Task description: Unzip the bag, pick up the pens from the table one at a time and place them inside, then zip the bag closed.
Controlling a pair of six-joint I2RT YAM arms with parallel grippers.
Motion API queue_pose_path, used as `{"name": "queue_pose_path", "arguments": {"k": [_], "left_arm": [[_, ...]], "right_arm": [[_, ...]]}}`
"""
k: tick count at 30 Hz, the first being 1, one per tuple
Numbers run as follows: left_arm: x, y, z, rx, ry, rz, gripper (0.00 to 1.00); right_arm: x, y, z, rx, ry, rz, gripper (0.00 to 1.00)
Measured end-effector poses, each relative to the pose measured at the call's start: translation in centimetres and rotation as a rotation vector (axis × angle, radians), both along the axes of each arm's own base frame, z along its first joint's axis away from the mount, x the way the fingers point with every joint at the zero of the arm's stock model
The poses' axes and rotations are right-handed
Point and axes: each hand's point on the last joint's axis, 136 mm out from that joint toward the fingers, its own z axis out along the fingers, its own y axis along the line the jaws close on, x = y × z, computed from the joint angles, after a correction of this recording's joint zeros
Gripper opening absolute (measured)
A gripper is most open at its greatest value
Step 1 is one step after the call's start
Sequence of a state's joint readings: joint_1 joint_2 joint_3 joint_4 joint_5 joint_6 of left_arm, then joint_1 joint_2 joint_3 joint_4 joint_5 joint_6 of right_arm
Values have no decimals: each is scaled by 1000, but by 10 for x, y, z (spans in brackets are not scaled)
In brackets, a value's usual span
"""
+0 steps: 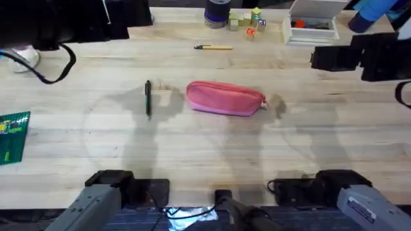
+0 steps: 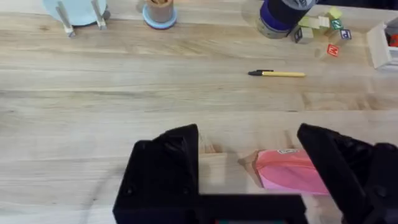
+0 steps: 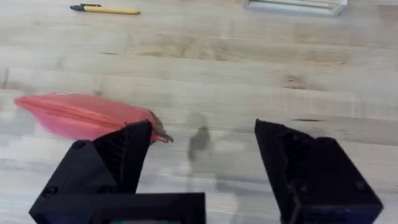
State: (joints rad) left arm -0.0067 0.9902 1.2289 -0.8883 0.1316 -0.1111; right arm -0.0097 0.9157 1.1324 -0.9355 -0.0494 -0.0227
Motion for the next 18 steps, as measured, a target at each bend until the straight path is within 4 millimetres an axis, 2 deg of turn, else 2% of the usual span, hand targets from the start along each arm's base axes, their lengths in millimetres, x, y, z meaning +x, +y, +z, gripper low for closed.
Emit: {"name": "queue_pose_path", "arguments": {"k": [5,12,18], "left_arm": [[-6,-13,-3,34,7,-120,993],[-35,-54,-13,179,-26,-590,993],[-44,-69,-10,306,-135,-819,992]], "right_arm": [[0,0,0,0,0,0,995],[0,0,0,0,0,0,996],[0,0,0,0,0,0,996]]}}
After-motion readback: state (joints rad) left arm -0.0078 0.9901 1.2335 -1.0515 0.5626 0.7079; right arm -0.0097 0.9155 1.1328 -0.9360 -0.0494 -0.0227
